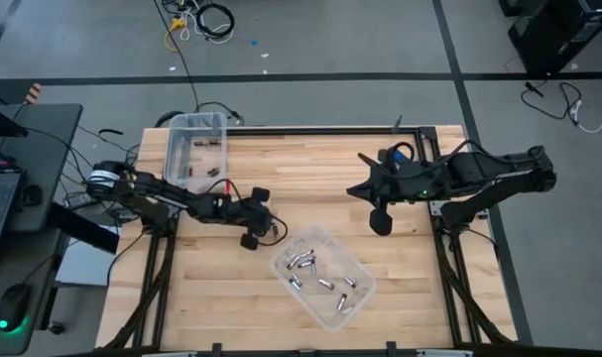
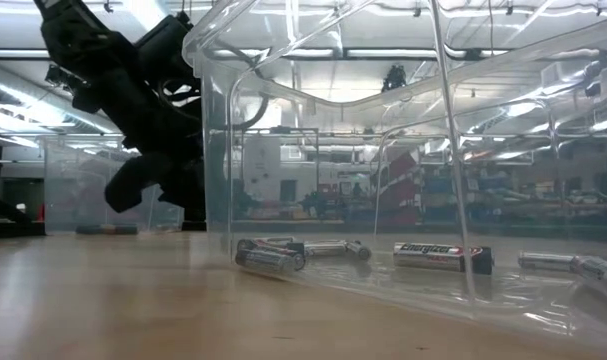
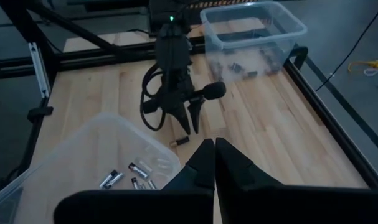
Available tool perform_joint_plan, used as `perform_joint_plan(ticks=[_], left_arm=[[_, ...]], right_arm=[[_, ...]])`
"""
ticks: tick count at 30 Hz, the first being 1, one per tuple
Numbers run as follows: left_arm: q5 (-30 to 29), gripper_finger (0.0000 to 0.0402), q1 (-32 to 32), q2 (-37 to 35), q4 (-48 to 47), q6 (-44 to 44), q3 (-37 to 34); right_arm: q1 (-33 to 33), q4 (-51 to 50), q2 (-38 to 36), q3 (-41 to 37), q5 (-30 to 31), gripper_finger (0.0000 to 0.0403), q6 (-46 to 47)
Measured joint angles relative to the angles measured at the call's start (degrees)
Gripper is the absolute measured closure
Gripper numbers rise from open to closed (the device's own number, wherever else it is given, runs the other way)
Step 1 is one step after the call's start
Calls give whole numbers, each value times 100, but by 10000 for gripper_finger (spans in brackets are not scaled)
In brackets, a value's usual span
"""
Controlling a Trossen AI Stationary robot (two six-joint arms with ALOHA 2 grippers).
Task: Sort batteries
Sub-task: Put the black and copper battery into the top transparent bin
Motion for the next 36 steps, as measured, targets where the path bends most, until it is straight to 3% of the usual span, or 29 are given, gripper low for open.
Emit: perform_joint_plan(ticks=[16, 27, 36], left_arm=[[1887, 325, 400, -2, -84, 701, 0], [1911, 322, 402, -2, -249, 1356, 0], [1894, 252, 402, 25, -27, 1584, 0]], right_arm=[[0, -109, 9, -4, 22, 402, 261], [-2, 115, 27, -7, 33, 402, 338], [-4, 108, 203, -9, 303, 401, 495]])
